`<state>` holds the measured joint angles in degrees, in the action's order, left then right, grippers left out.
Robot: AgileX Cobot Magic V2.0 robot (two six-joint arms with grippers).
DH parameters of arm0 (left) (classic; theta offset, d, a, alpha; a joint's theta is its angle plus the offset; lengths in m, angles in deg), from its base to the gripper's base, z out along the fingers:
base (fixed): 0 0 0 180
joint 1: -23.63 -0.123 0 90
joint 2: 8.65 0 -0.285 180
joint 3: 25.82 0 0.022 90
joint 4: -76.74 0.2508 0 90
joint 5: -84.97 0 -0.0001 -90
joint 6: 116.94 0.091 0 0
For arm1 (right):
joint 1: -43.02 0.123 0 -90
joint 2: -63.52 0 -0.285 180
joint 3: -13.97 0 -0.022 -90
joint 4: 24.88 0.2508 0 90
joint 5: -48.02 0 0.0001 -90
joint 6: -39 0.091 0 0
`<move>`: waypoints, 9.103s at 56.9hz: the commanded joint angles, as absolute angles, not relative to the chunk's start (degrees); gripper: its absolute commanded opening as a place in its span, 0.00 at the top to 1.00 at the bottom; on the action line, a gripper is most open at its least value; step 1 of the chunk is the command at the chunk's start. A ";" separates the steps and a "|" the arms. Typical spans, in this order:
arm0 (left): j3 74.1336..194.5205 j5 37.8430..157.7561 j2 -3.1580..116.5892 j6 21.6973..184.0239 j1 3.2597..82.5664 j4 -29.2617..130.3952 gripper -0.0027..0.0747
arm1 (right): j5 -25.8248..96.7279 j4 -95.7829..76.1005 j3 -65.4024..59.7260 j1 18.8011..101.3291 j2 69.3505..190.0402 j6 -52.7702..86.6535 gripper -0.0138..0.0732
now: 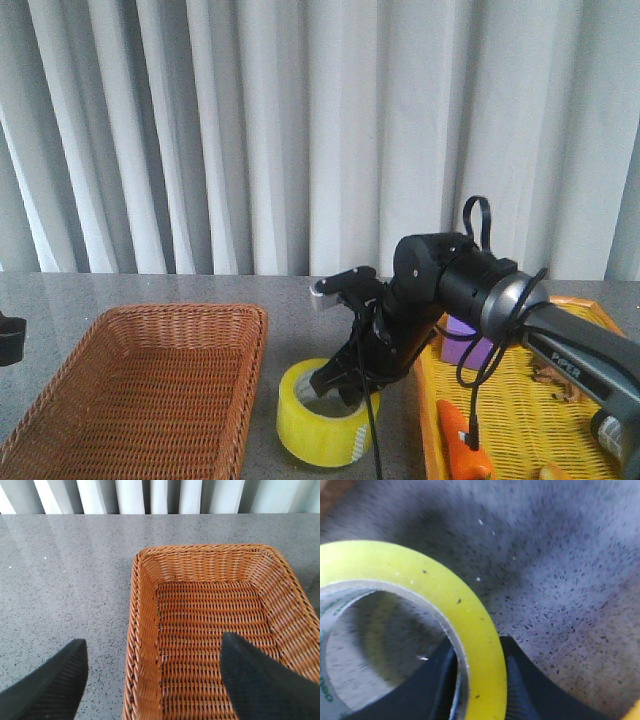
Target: Transfer tape with both arms
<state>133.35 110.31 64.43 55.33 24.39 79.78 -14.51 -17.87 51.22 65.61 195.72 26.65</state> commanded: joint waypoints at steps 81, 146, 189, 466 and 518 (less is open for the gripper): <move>135.30 104.11 66.73 59.61 35.11 79.34 0.27 | -6.67 -25.92 47.63 40.57 162.41 36.52 0.49; 188.51 130.44 114.55 64.24 52.95 79.45 0.38 | -5.61 -18.38 36.90 32.65 157.31 34.13 0.85; 188.51 132.37 121.59 61.21 52.95 82.92 0.38 | -5.61 -18.38 36.90 32.65 157.31 34.13 0.85; 141.80 109.80 44.60 57.87 33.46 85.48 0.97 | -5.59 -18.38 36.90 32.65 157.31 34.13 0.85; 75.91 79.62 -2.52 57.67 28.27 80.87 0.97 | -5.59 -18.39 36.90 32.65 157.31 34.13 0.85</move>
<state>75.55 83.03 -1.48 58.13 30.61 80.87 -8.78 -18.59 35.33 32.99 159.69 34.67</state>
